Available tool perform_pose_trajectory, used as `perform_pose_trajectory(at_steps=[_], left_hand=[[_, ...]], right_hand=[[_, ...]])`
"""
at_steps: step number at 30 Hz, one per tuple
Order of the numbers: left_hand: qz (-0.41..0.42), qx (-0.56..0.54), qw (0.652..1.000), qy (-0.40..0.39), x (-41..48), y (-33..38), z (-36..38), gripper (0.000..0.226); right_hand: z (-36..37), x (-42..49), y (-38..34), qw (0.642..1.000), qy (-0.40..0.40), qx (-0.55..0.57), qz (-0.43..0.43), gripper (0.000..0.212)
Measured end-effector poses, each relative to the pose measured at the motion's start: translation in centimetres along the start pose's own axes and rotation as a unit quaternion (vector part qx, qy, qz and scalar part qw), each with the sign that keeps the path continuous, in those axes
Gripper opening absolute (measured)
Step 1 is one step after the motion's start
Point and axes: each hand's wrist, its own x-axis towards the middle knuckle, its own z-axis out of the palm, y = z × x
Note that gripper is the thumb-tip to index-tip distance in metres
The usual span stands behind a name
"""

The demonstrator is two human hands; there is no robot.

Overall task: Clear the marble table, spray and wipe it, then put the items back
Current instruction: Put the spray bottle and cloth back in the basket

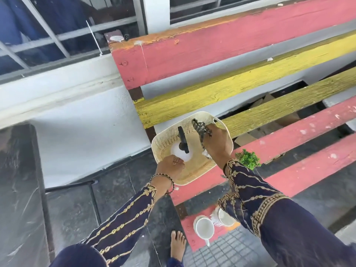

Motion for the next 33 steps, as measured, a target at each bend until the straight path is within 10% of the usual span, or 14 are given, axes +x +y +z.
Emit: perform_pose_trajectory(at_steps=[17, 25, 33], left_hand=[[0.160, 0.039, 0.982, -0.088, -4.8, -0.4, 2.0, 0.013], [0.219, 0.411, 0.860, -0.210, -7.7, -4.2, 7.0, 0.018], [0.207, 0.584, 0.765, -0.173, -6.1, -9.5, 10.5, 0.042]], right_hand=[[0.5, -7.2, 3.4, 0.988, -0.033, 0.134, -0.069, 0.013], [-0.3, -16.4, 9.9, 0.985, -0.088, 0.140, 0.038, 0.026], [2.9, -20.5, 16.0, 0.960, -0.258, -0.109, 0.006, 0.083]])
